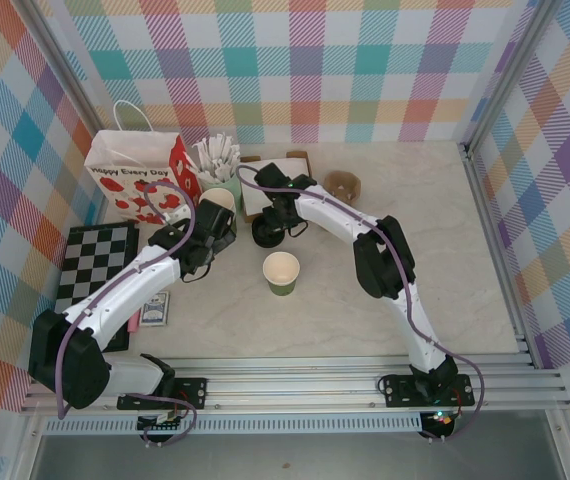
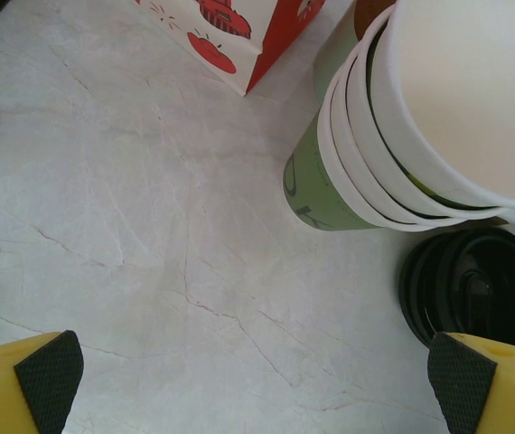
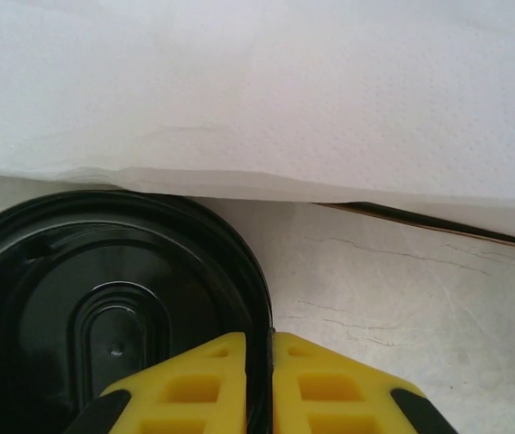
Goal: Pack the takeout coffee
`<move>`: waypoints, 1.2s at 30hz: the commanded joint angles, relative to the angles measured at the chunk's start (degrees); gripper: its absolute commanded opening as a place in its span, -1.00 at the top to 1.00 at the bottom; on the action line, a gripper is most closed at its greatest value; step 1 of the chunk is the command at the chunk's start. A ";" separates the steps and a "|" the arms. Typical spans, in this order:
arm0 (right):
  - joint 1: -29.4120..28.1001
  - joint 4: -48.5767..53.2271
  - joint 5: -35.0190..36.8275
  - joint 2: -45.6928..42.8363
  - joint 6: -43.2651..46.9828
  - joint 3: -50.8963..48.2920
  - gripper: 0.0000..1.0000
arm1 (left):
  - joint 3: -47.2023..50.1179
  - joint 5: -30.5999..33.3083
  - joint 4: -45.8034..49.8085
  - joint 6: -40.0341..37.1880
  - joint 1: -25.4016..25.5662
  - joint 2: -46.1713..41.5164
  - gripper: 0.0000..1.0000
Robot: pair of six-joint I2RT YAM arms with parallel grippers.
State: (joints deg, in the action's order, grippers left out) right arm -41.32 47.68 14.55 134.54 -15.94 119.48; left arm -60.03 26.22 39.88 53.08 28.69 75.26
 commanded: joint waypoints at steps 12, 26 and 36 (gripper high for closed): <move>-0.45 -6.60 3.27 -7.97 2.58 -3.46 0.96 | 2.92 -11.44 -11.02 -6.97 -2.30 -2.77 -1.00; -0.84 -18.74 2.84 -17.18 0.83 -15.61 0.99 | -0.64 -25.62 -17.91 -14.50 -3.56 1.43 -0.95; -4.16 -30.78 9.12 -23.92 6.37 -26.87 1.00 | -6.05 -30.18 -20.01 -15.68 -3.60 8.27 -0.69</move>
State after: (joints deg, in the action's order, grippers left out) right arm -44.47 23.11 20.80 113.40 -12.08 94.26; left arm -63.42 -1.06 22.00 38.96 25.67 82.72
